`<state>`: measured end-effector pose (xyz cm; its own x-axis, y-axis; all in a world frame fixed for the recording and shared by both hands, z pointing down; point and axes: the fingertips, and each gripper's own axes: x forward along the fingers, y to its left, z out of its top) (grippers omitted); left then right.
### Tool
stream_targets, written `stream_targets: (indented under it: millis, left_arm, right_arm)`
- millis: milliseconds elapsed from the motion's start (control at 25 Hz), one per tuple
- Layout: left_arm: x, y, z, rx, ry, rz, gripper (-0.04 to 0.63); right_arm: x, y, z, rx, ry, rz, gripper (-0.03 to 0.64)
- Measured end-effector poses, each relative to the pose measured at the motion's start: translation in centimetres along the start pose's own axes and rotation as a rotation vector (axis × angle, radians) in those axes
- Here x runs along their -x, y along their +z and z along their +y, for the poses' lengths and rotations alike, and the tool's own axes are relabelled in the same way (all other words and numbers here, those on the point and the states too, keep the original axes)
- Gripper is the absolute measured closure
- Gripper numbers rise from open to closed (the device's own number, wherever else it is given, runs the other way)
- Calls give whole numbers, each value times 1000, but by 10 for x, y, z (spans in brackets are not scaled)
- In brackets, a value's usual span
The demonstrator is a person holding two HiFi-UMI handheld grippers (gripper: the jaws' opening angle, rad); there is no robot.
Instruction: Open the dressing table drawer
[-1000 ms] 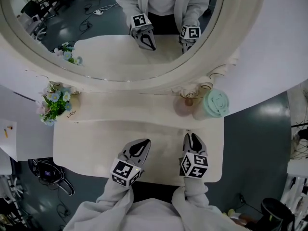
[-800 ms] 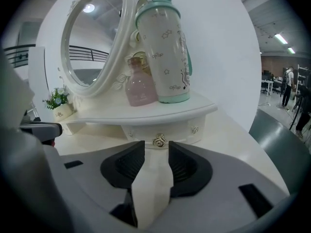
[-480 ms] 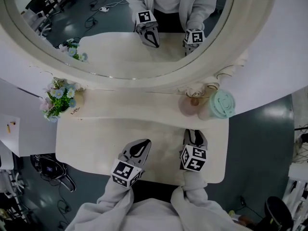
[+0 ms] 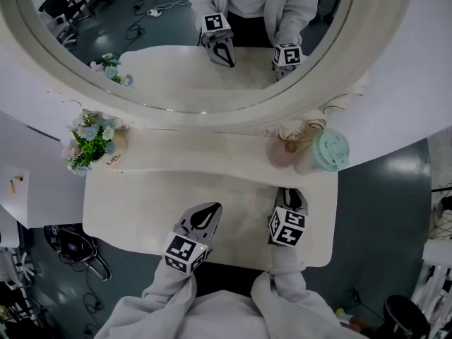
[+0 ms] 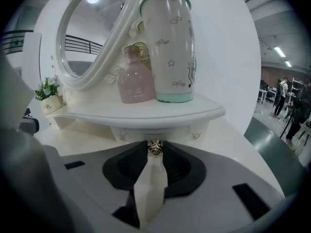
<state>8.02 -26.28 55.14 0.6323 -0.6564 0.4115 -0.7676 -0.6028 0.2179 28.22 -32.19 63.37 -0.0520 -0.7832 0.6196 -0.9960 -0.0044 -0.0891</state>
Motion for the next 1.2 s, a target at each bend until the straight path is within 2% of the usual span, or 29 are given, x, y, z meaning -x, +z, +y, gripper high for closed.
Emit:
stream_targets:
  millis: [1200]
  left_arm:
    - [16, 2, -16, -38, -45, -26, 578]
  right_arm:
    - [28, -26, -1, -8, 0, 2, 505]
